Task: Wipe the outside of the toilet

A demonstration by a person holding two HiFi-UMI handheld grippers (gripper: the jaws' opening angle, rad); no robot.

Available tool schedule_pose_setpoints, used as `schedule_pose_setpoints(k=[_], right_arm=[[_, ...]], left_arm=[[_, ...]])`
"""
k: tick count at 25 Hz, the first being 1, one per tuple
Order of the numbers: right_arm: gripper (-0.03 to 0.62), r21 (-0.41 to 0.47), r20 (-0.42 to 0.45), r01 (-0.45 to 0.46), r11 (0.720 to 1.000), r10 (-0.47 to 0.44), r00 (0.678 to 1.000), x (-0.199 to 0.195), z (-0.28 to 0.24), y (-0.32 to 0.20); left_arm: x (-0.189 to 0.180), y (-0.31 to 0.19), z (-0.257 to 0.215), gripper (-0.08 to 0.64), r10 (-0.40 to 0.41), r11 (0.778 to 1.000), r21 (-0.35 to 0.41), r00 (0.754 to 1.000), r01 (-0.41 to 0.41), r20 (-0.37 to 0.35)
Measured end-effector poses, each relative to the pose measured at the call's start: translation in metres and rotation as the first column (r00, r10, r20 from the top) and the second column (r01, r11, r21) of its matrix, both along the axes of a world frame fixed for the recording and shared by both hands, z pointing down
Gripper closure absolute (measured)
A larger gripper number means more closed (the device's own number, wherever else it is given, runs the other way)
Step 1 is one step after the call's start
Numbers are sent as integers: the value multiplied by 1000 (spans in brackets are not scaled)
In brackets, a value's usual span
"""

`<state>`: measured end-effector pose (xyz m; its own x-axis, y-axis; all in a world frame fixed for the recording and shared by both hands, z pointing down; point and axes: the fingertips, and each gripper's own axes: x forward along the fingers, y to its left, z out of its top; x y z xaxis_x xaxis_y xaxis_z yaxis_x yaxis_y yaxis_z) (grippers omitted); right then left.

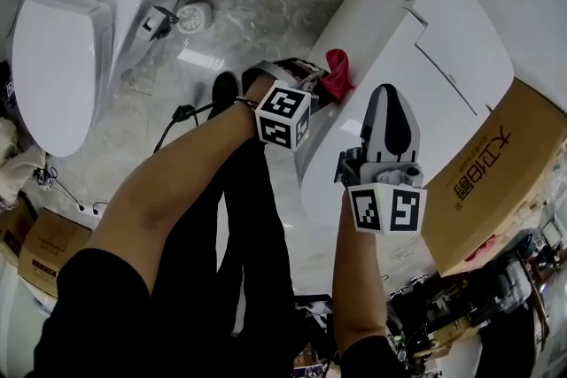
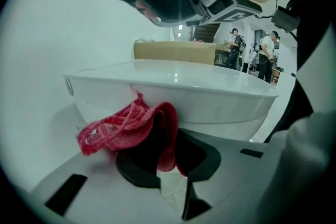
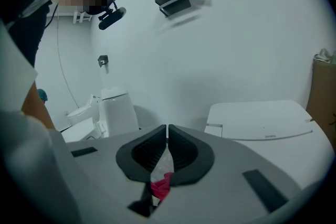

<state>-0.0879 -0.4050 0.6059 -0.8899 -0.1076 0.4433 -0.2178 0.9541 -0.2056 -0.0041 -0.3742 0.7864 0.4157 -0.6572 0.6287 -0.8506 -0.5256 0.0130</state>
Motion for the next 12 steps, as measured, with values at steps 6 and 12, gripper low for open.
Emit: schedule_pose_setpoints(k=[6, 12], right_arm=[[554, 11, -43, 1, 1000, 0, 999, 45, 9, 18], [554, 44, -66, -5, 999, 8, 998, 88, -5, 26]], left_arm=[[33, 32, -3, 489, -56, 997, -58, 998, 56, -8], [67, 60, -5, 489, -76, 993, -87, 997, 76, 4]])
